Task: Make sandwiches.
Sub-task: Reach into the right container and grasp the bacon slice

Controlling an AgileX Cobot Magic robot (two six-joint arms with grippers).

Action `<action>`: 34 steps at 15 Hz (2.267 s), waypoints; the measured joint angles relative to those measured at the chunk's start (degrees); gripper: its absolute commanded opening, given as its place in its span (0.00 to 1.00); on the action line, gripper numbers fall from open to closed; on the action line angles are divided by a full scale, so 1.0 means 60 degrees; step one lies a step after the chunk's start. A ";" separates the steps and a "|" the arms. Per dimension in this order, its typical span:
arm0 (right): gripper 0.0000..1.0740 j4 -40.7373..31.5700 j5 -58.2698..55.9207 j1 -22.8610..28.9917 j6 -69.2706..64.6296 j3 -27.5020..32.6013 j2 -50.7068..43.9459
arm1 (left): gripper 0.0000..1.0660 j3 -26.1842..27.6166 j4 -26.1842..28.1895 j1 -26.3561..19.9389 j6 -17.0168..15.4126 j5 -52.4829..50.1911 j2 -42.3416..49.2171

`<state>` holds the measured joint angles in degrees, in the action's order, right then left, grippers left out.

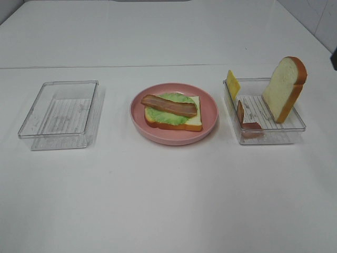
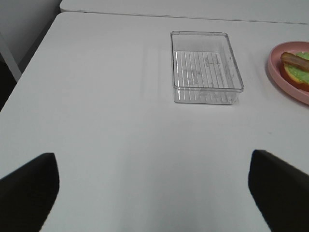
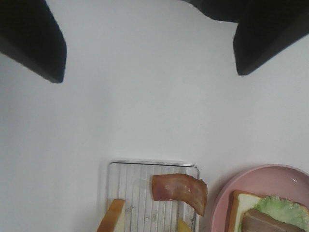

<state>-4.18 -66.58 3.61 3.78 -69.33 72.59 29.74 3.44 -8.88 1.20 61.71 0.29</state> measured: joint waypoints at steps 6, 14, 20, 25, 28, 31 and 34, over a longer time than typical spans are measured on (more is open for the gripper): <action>0.85 -0.1499 0.0229 0.0334 0.0363 -0.1958 0.3581 | 0.94 0.0000 0.0000 0.0000 0.0000 0.0000 0.0000; 0.85 -0.1642 0.2674 0.1709 0.0210 -0.1967 0.6388 | 0.94 0.0000 0.0000 0.0000 0.0000 0.0000 0.0000; 0.84 -0.1499 0.3237 0.1709 0.0210 -0.1967 0.7181 | 0.94 0.0000 0.0000 0.0000 0.0000 0.0000 0.0000; 0.68 -0.1261 0.3342 0.1709 0.0210 -0.1967 0.7401 | 0.94 0.0000 0.0000 0.0000 0.0000 0.0000 0.0000; 0.66 -0.1222 0.3352 0.1709 0.0210 -0.1967 0.7401 | 0.94 0.0000 0.0000 0.0000 0.0000 0.0000 0.0000; 0.66 -0.1222 0.3447 0.1709 0.0210 -0.1967 0.7401 | 0.94 0.0000 0.0000 0.0000 0.0000 0.0000 0.0000; 0.66 -0.1222 0.3466 0.1709 0.0210 -0.1967 0.7401 | 0.94 0.0000 0.0000 0.0000 0.0000 0.0000 0.0000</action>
<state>-11.52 -45.78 13.87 5.04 -81.13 117.00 29.74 3.44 -8.88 1.20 61.71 0.29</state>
